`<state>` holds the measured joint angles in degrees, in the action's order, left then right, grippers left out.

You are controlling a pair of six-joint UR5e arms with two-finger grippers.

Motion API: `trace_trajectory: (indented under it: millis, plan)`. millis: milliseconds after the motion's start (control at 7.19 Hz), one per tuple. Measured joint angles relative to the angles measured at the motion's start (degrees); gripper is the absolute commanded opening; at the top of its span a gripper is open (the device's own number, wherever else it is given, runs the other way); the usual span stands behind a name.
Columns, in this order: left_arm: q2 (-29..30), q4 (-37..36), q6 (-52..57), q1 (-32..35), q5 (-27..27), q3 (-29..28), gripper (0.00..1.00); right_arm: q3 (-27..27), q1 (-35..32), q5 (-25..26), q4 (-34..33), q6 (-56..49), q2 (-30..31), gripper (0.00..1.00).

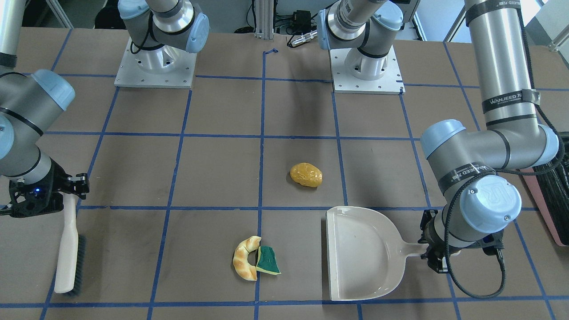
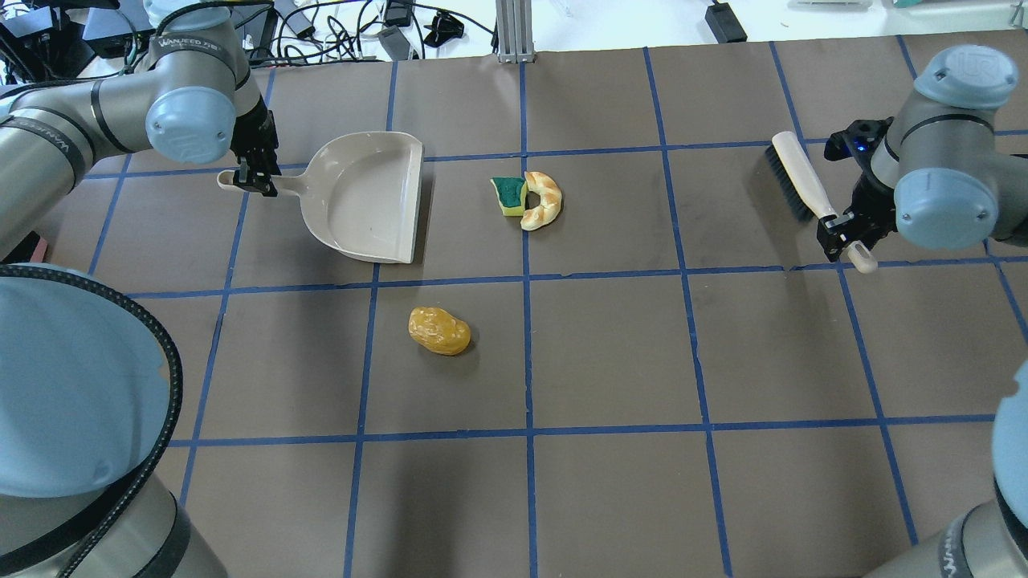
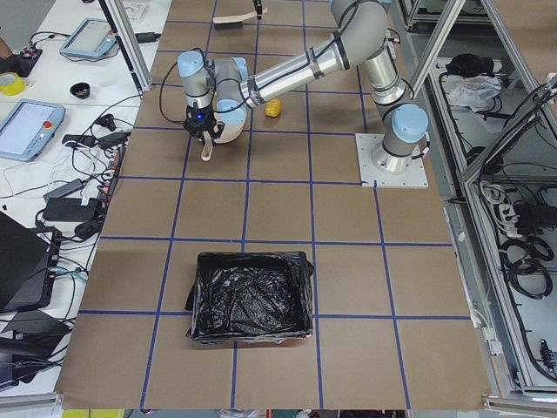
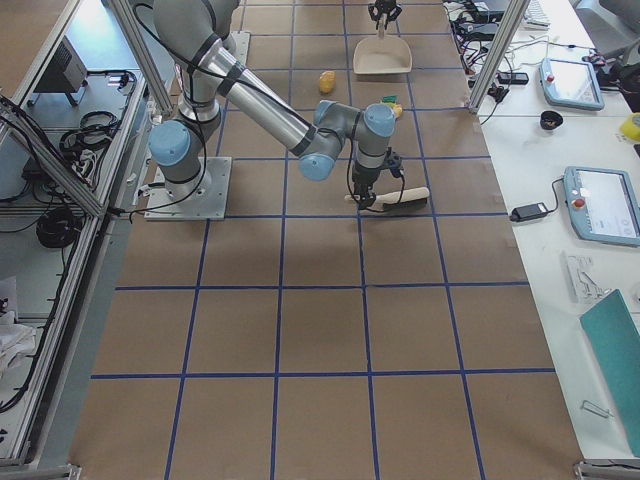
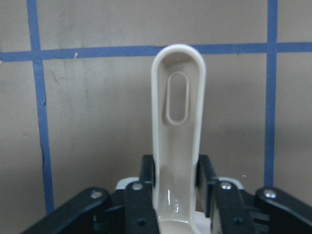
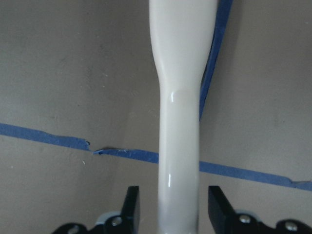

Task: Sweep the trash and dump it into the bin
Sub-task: 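Lift the brush with the right gripper and carry it toward the bread ring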

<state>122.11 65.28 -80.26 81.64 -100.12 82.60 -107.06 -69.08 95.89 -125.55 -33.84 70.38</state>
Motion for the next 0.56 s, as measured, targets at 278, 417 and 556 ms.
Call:
trace_trajectory:
  millis: [278, 417, 556]
  plan:
    - [-0.5, 3.0, -2.1, 1.8, -3.4, -0.8, 0.00, 0.0, 0.0, 0.0, -0.1, 0.0, 0.0, 0.20]
    - [-0.3, 5.0, -3.8, 3.0, -3.8, -2.3, 0.00, 0.0, 0.0, 0.0, -0.2, 0.2, 0.0, 0.12]
    - [0.3, 7.5, -5.8, 4.2, -3.9, -4.6, 0.00, 0.1, 0.0, 0.0, -0.2, 0.6, 0.1, 0.12]
